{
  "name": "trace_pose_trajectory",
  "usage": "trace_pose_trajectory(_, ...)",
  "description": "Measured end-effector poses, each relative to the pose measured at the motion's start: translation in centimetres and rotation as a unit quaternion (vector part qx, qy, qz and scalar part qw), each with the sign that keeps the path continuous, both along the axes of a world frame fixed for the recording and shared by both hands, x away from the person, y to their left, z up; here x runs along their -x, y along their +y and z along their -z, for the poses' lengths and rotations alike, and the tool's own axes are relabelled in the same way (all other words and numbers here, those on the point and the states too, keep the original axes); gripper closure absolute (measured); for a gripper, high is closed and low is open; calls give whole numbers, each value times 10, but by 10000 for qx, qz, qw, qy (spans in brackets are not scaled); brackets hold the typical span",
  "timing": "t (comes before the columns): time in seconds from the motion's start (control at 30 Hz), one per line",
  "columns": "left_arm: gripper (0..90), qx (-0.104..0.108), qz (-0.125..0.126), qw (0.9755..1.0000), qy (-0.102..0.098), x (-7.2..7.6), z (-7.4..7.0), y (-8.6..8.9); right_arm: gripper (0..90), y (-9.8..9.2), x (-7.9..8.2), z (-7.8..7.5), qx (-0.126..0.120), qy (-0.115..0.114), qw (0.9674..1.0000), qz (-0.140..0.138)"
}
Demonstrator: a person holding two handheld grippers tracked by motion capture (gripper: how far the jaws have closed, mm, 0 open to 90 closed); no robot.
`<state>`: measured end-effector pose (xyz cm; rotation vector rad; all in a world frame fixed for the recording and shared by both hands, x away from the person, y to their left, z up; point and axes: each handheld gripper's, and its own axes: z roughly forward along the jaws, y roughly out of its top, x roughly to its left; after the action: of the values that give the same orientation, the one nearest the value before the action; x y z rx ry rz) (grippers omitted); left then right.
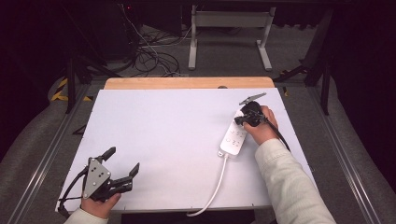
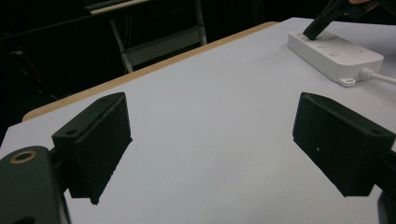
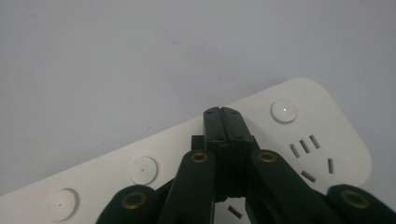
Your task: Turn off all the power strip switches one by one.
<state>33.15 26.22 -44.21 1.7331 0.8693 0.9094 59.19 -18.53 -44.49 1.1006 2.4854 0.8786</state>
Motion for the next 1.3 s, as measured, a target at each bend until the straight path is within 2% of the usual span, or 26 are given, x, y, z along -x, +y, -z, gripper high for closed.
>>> trace_pose_trajectory(0.47, 121, 13, -13, 10000, -5, 1, 0, -1, 900, 2, 1, 0, 62, -26, 10000, 58)
trace_pose_trajectory(0.63, 121, 22, -3, 10000, -6, 1, 0, -1, 900, 5, 2, -1, 172, 23, 9998, 69)
trace_pose_trajectory(0.77, 121, 41, -2, 10000, -20, 2, 0, -1, 900, 7, 4, -1, 264, -43, 9996, 96)
trace_pose_trajectory(0.9, 121, 26, 14, 10000, -18, 2, 0, -1, 900, 6, 3, -1, 208, -3, 9997, 113)
trace_pose_trajectory(1.17, 121, 25, 9, 10000, -10, 1, 0, -1, 900, 10, 4, -1, 334, -52, 9993, 154)
trace_pose_trajectory(1.3, 121, 42, 5, 10000, -12, 2, 0, -1, 900, 9, 4, 0, 294, -61, 9994, 160)
